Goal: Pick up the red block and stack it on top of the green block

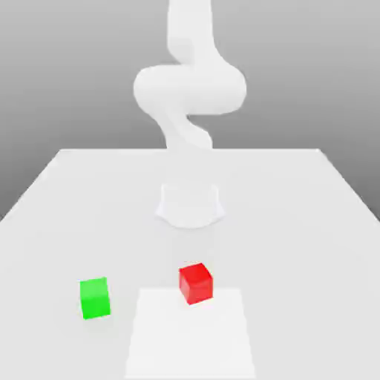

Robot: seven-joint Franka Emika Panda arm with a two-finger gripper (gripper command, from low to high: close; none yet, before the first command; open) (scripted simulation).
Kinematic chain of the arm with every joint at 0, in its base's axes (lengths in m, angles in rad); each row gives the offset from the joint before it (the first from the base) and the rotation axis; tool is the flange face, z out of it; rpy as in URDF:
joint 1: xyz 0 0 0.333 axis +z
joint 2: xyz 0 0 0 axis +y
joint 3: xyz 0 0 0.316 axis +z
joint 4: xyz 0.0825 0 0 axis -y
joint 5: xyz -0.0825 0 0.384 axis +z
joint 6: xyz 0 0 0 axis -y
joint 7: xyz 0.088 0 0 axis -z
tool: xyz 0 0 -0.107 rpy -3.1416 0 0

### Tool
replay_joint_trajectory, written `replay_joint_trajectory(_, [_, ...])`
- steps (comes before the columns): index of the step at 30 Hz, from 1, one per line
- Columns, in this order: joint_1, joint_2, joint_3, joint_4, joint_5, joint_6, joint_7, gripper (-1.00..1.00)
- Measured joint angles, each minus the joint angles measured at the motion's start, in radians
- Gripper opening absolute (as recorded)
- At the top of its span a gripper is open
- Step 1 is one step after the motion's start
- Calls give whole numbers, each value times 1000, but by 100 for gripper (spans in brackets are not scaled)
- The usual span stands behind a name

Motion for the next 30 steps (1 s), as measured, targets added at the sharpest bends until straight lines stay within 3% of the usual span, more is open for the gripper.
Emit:
replay_joint_trajectory(17, [87, 552, -74, -578, -32, 462, -298, 0])
replay_joint_trajectory(24, [64, 865, -28, -581, 41, 722, -374, 0])
replay_joint_trajectory(25, [52, 894, -16, -577, 45, 747, -378, -100])
replay_joint_trajectory(30, [51, 894, -15, -577, 42, 746, -375, -100])
